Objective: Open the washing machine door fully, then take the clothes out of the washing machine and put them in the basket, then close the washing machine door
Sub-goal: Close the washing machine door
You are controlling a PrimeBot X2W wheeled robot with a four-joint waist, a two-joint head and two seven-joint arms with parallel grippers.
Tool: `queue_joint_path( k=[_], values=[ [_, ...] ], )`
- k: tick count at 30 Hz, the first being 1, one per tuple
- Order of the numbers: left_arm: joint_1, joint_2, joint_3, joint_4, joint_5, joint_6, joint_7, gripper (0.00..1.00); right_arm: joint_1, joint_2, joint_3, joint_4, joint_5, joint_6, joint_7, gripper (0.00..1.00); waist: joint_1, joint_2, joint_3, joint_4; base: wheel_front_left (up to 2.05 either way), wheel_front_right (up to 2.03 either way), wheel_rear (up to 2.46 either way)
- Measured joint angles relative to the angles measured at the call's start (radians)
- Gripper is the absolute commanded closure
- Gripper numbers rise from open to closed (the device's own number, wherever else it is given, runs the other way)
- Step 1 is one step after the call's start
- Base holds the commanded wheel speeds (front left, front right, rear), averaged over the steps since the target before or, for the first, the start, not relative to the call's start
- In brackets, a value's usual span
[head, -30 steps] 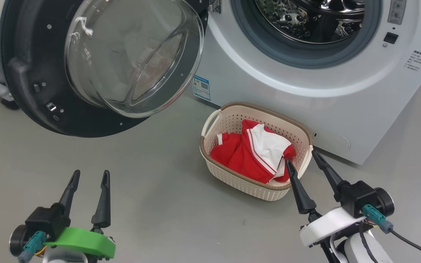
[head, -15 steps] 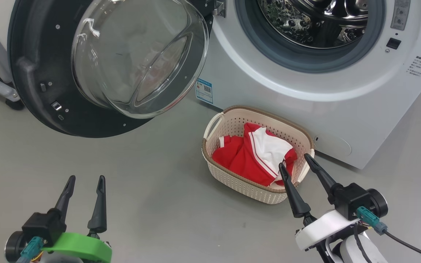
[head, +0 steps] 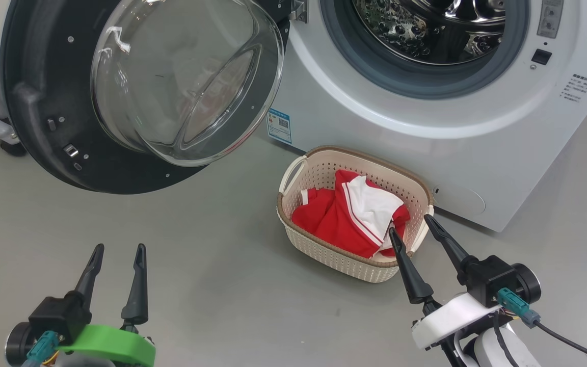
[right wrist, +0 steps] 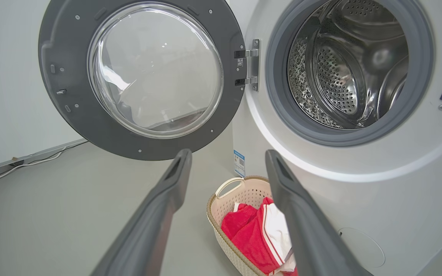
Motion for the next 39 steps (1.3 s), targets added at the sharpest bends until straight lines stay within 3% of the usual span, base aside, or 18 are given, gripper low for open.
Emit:
queue_joint_path(
  k=[32,33,35,39],
  values=[
    [0.000,-0.002,0.010,-0.007,0.008,0.000,0.000,0.00,-0.002,0.000,0.000,0.000,0.006,0.000,0.000,0.00,0.0000,0.0000,0.012,-0.009,0.00,0.00,0.00],
    [0.000,-0.002,0.011,-0.007,0.008,0.000,0.000,0.42,-0.002,0.000,0.000,0.000,0.006,0.000,0.000,0.00,0.0000,0.0000,0.013,-0.010,0.00,0.00,0.00],
    [0.000,-0.002,0.015,-0.008,0.008,0.000,0.000,1.00,-0.002,0.000,0.001,0.000,0.006,0.000,0.000,0.00,0.0000,0.0000,0.015,-0.011,0.00,0.00,0.00],
    [0.000,-0.003,0.036,-0.018,0.009,0.002,0.000,1.00,-0.003,0.000,0.012,0.000,0.004,0.000,0.000,0.00,0.0000,0.0000,0.025,-0.014,0.00,0.00,0.00]
  ],
)
